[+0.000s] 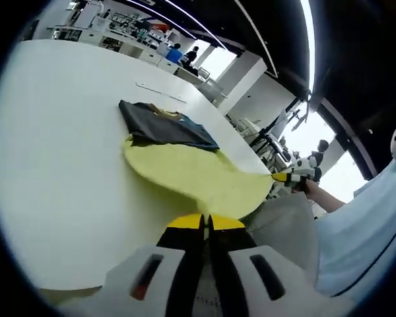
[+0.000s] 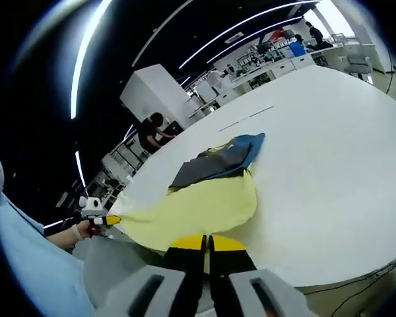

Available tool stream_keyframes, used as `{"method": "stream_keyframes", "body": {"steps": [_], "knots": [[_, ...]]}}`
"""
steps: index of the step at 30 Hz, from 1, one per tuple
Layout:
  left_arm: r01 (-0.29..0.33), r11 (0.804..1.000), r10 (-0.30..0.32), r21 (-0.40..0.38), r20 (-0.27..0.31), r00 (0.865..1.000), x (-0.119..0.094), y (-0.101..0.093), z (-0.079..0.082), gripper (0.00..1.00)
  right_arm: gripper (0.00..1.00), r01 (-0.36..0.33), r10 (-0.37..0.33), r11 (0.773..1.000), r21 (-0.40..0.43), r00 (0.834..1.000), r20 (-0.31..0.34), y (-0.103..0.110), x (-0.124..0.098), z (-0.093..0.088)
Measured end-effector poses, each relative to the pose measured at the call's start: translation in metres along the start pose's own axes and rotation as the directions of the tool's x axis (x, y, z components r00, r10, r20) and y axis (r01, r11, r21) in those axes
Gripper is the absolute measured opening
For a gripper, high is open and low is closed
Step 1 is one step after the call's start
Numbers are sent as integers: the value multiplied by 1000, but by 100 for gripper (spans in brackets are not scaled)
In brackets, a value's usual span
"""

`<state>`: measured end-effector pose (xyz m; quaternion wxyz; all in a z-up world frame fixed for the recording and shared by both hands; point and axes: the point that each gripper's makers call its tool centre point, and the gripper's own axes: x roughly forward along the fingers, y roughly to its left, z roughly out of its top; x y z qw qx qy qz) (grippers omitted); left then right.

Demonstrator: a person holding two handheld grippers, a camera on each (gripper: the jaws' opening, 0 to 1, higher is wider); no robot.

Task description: Fold the garment on the visible template until the final outline fits inside the template.

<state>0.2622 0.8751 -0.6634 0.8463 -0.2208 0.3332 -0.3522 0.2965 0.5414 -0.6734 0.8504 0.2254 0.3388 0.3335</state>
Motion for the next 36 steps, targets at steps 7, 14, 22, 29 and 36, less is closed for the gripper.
{"method": "stream_keyframes", "body": {"steps": [7,14,22,29,36], "knots": [[16,1000,-16,-1,69,997,2,4,26,0,0,-9,8,1000,22,1000,24,-2,8,17],[46,999,-45,-6,149,988,13,15,66,0,0,-35,29,997,66,995,96,-5,23,55],[36,998,-43,43,165,985,31,36,111,0,0,-57,47,996,66,990,137,-10,50,106],[32,997,-44,66,188,981,48,51,145,0,0,-47,38,997,55,987,158,-23,74,139],[1,999,-9,34,216,976,67,79,171,0,0,-39,28,997,61,984,177,-38,97,171]]}}
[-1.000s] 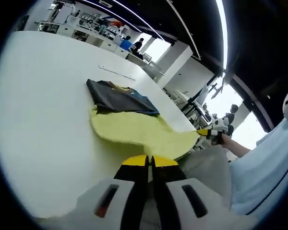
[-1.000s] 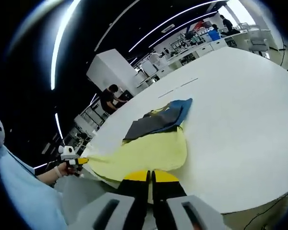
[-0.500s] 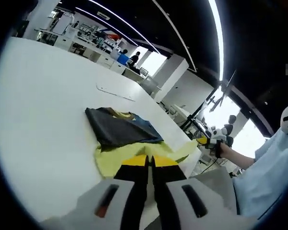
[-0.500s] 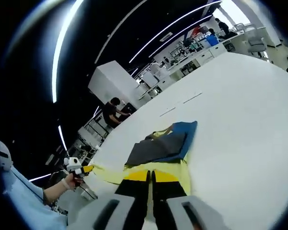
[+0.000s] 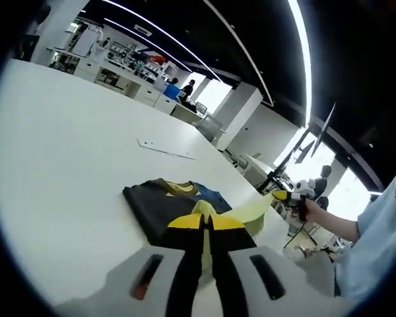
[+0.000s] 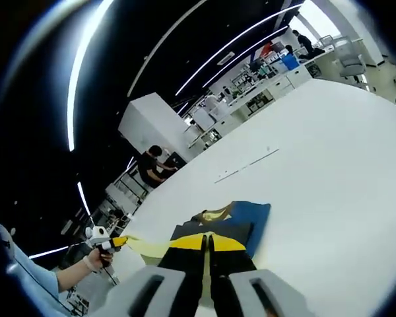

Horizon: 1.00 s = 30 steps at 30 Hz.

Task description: Fold the garment on the visible template until the final outline fits inside the template.

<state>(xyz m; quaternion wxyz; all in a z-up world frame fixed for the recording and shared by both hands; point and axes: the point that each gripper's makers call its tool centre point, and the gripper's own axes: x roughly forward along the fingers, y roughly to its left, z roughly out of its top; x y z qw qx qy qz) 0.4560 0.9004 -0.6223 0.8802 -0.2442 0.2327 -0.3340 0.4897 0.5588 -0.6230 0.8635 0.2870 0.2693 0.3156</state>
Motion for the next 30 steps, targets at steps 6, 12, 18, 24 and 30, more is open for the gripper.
{"method": "stream_keyframes", "body": {"steps": [6,12,18,24,30], "knots": [[-58,998,58,-32,19,998,19,27,15,0,0,7,-6,1000,-29,1000,11,-10,27,23],[-112,993,113,-29,15,994,36,51,20,0,0,40,-40,997,-66,999,-2,-24,52,31],[-167,984,168,-67,4,986,53,73,23,0,0,77,-77,995,-57,997,1,-41,74,39],[-204,972,206,-119,3,978,66,92,20,0,0,110,-111,991,-80,994,-11,-56,86,37],[-254,954,251,-157,-41,967,79,113,4,0,0,143,-146,987,-72,988,-41,-78,100,29]]}}
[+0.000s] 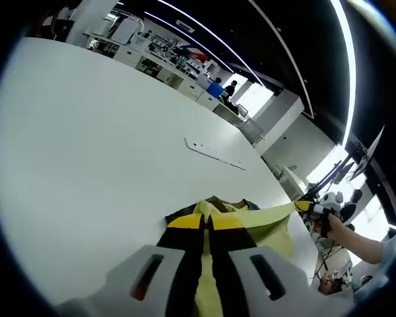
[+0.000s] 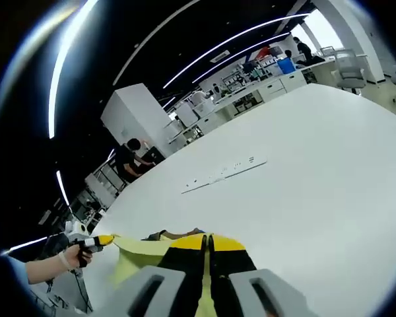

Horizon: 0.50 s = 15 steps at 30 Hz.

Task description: Fold the garment on the visible template until the final outline fits inside the template.

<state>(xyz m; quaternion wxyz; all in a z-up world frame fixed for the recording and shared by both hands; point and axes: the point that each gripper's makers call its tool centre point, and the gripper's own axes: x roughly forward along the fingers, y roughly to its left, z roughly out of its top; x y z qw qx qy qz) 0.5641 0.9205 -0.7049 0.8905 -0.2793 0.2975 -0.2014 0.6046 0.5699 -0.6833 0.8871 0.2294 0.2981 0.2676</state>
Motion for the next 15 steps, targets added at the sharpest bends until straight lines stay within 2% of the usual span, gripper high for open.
{"method": "stream_keyframes", "body": {"steps": [2,4,8,10,15], "knots": [[-31,999,30,-39,-26,999,6,9,-8,0,0,16,-16,1000,-1,1000,-24,-7,8,-6],[-32,999,32,-37,-18,999,10,11,-11,0,0,28,-28,1000,2,999,-40,-13,15,-9],[-54,997,52,-57,-31,998,14,19,-19,0,0,58,-58,998,2,996,-72,-21,15,-22],[-61,994,58,-95,-36,998,14,21,-24,0,0,74,-74,997,-1,993,-95,-25,14,-30],[-68,995,63,-74,-62,996,11,20,-37,0,0,91,-91,996,-4,989,-119,-29,14,-43]]}}
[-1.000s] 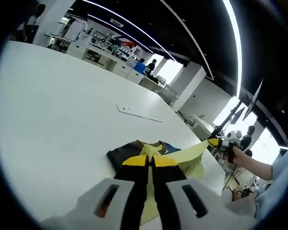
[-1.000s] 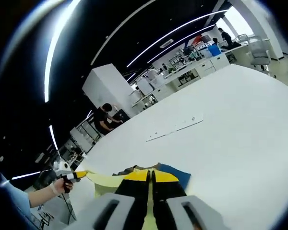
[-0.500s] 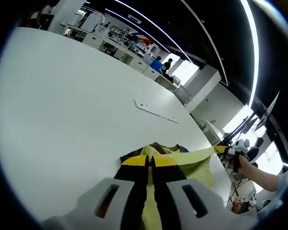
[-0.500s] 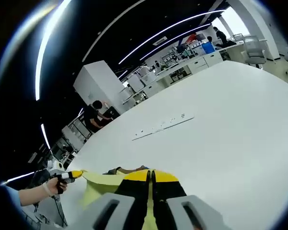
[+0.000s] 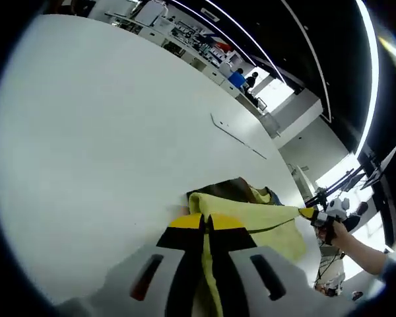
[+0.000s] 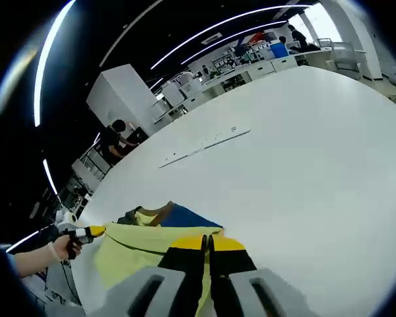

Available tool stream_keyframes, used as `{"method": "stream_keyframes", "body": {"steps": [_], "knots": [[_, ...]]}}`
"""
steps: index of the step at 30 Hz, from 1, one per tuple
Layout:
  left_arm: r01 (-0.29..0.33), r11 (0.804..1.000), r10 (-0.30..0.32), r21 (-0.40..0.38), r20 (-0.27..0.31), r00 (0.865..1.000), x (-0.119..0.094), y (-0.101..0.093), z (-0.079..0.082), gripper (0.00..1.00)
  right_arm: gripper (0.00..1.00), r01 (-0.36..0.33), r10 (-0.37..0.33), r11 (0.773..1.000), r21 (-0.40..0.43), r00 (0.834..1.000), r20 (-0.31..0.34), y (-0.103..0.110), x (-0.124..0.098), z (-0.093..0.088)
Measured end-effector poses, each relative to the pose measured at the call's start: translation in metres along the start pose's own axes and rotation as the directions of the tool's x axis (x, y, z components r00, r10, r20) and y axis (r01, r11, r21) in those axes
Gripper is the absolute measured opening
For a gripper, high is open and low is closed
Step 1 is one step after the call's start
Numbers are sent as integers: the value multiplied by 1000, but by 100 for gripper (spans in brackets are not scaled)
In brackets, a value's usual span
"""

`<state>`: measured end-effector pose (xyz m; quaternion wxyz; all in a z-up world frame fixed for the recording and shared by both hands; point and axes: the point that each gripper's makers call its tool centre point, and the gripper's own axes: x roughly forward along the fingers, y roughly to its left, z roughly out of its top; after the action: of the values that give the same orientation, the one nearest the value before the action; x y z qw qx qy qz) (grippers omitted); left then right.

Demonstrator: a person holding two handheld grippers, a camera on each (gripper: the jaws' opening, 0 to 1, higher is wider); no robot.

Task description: Fold the garment on the visible template until the final outline fits inside the template.

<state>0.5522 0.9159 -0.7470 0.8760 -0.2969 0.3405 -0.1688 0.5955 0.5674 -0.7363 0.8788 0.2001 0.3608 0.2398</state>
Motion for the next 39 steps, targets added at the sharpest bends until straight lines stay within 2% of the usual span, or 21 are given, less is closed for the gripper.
{"method": "stream_keyframes", "body": {"steps": [8,12,14,16,18,20,22,23,24,25,27,28,29,30,32,33,34,36,37,38,39], "knots": [[27,995,-27,99,4,1000,-3,-5,6,2,0,-9,10,998,-61,1000,3,5,0,2],[34,979,-34,202,-3,999,-7,-6,5,15,4,19,-15,988,-155,1000,23,3,-4,5],[39,963,-37,265,-14,999,-10,-6,5,23,11,3,1,980,-200,1000,19,7,-8,5],[29,933,-26,359,-13,1000,-14,-5,8,31,20,-2,2,966,-258,1000,0,8,-13,3],[17,882,-8,470,-20,1000,-18,-4,11,36,27,-11,4,932,-362,1000,-20,10,-17,1],[-3,807,33,591,-39,999,-22,-2,12,41,34,-11,-10,883,-470,999,-41,11,-20,-1],[-10,747,67,665,-60,996,-25,0,12,38,39,-22,-15,834,-552,998,-63,13,-21,-4],[-17,687,92,726,-64,994,-26,1,14,36,40,-23,-20,816,-577,997,-68,13,-22,-4],[-20,666,106,746,-68,992,-26,1,14,35,41,-20,-34,803,-596,996,-79,12,-22,-5],[-20,618,120,786,-69,990,-26,1,16,38,42,-22,-40,777,-629,996,-84,12,-21,-5],[-12,553,143,833,-80,987,-26,2,17,40,42,-21,-53,746,-666,994,-91,11,-21,-4],[-13,520,153,854,-78,985,-25,1,18,40,42,-17,-69,717,-697,993,-95,9,-21,-3],[-11,484,162,875,-77,984,-25,1,20,39,41,-8,-84,696,-718,992,-92,7,-20,-2],[-10,429,176,903,-73,982,-24,0,22,38,40,-19,-93,660,-751,990,-106,7,-20,-4],[-4,347,188,938,-66,980,-22,-2,23,38,39,-35,-90,621,-783,989,-115,9,-19,-4],[-3,320,193,947,-62,979,-22,-3,23,38,39,-38,-88,617,-786,989,-117,10,-19,-5],[-5,260,201,966,-50,978,-20,-4,25,38,38,-37,-104,575,-817,988,-118,9,-19,-4],[-2,182,223,983,-39,974,-19,-4,26,35,34,-41,-115,513,-857,987,-116,9,-19,-3],[27,121,209,992,-52,977,-16,-9,25,34,32,-50,-117,484,-873,986,-121,10,-19,-3],[42,87,211,995,-60,976,-15,-10,23,33,30,-58,-118,441,-895,985,-122,11,-18,-3],[63,60,212,996,-74,974,-13,-12,21,31,30,-69,-112,415,-907,986,-126,13,-17,-3]]}}
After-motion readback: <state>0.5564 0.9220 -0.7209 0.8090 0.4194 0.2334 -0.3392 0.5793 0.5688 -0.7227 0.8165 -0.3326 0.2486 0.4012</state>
